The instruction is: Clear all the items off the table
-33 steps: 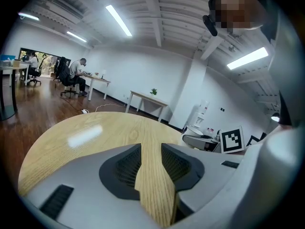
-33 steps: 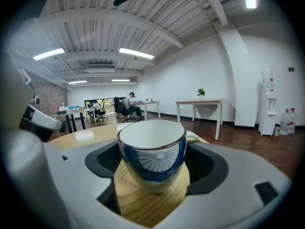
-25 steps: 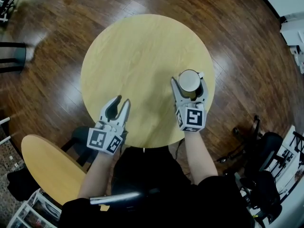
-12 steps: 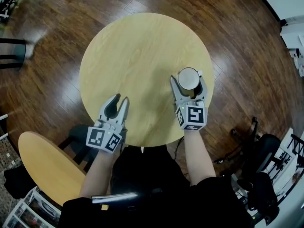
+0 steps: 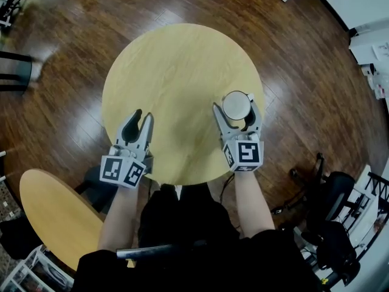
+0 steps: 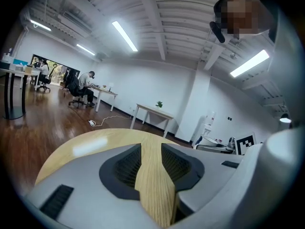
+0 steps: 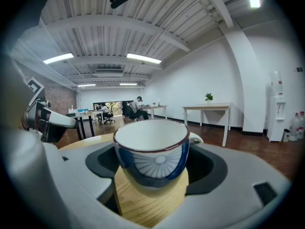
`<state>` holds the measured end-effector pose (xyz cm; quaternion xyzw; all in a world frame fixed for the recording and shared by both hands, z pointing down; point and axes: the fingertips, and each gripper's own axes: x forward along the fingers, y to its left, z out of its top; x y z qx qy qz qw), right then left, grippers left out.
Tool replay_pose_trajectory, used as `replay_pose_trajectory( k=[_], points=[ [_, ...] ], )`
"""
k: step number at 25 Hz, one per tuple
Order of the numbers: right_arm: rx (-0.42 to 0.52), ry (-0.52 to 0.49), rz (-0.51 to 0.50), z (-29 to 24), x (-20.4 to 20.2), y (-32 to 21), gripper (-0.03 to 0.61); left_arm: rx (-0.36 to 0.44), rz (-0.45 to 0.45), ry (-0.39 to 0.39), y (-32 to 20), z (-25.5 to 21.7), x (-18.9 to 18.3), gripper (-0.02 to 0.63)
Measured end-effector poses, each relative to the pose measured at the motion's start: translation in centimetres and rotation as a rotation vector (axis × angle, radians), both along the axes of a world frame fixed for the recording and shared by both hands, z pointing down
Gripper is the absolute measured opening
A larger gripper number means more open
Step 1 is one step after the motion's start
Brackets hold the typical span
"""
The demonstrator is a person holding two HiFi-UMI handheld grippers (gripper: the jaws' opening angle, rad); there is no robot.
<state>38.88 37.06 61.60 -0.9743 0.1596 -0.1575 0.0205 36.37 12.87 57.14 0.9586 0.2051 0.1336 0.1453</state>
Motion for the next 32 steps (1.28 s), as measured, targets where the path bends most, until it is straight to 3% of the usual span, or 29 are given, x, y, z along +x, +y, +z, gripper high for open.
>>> replay_pose_trajectory(
  k=[13, 22, 29, 32],
  points=[
    [-0.02, 0.113, -0.108, -7.4, -0.1, -2.6, 0.403, 0.009, -0.091, 0.159, -3.2, -7.5, -1.1, 0.133],
    [-0.012, 0.244, -0.291, -12.5, 1.9, -9.3, 0.403, 0.035, -0.355, 0.261, -11.6, -11.7, -6.6, 0.133],
    [0.038, 0.316, -0.491, -16.5, 1.9, -18.7, 0.404, 0.102, -0.595, 0.308, -19.6, -14.7, -12.8, 0.133],
    [0.054, 0.346, -0.592, -18.3, 0.0, -23.8, 0.403, 0.112, -0.688, 0.335, -22.8, -16.1, -16.7, 0.133]
  ],
)
